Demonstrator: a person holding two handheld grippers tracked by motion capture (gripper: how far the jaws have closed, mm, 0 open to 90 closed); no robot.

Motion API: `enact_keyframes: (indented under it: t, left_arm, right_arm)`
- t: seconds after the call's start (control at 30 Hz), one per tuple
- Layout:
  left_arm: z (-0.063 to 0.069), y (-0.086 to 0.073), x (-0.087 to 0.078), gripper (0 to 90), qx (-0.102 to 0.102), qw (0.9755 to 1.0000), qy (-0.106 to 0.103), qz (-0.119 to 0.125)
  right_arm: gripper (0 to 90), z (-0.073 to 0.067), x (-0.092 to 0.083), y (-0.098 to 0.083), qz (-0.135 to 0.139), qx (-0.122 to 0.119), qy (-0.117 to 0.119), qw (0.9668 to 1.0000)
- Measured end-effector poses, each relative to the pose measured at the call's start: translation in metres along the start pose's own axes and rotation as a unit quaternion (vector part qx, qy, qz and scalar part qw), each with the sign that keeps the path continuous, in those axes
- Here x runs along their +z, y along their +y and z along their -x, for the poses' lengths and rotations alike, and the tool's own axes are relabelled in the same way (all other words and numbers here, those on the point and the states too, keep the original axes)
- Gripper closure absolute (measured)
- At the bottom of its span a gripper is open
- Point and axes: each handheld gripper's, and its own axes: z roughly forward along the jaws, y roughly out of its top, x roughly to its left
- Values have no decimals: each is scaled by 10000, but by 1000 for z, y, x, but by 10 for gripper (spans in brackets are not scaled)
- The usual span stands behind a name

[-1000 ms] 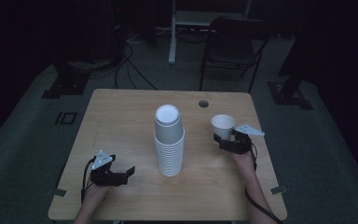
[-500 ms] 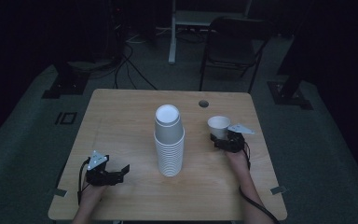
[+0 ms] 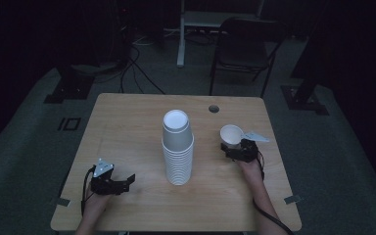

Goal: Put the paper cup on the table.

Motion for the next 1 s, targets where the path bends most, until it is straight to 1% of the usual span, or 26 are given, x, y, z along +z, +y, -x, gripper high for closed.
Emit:
enact_keyframes:
  t: [0.07, 0.17, 0.23, 0.33, 0.4, 0.43, 0.53, 0.67, 0.77, 0.9, 1.0]
  left_arm:
    - [-1, -1, 1, 2, -1, 10000, 43, -47]
    - [-2, -2, 2, 3, -51, 9999, 64, -62]
    - [-3, -2, 2, 2, -68, 9999, 65, -73]
    - [-4, -3, 2, 3, -79, 9999, 86, -110]
    - [-5, -4, 2, 3, -102, 9998, 92, -118]
    - [-6, -4, 2, 2, -109, 9998, 102, -124]
    - [-6, -5, 2, 3, -111, 9998, 129, -138]
    - [-7, -5, 1, 3, -125, 9996, 187, -142]
    - [-8, -5, -1, 3, -133, 9996, 202, -110]
    - [-10, -6, -3, 3, -150, 9996, 229, -75]
    - [-11, -7, -4, 3, -178, 9995, 233, -86]
  right_arm:
    - [103, 1, -4, -1, 33, -11, 46, 10000]
    - [102, 2, -12, -4, 72, -19, 52, 10000]
    - [100, 2, -17, -7, 54, -31, 144, 9999]
    - [99, 2, -22, -12, -30, -244, 75, 9997]
    - [100, 3, -26, -16, -92, -285, 108, 9995]
    - [100, 4, -27, -18, -139, -309, 89, 9994]
    - [100, 5, -33, -24, -126, -328, 53, 9994]
    - [100, 8, -42, -30, -95, -245, 17, 9997]
    - [100, 8, -48, -33, -161, -314, -36, 9994]
    - [100, 8, -57, -38, -257, -292, -87, 9992]
    - [100, 9, -63, -43, -350, -358, -145, 9986]
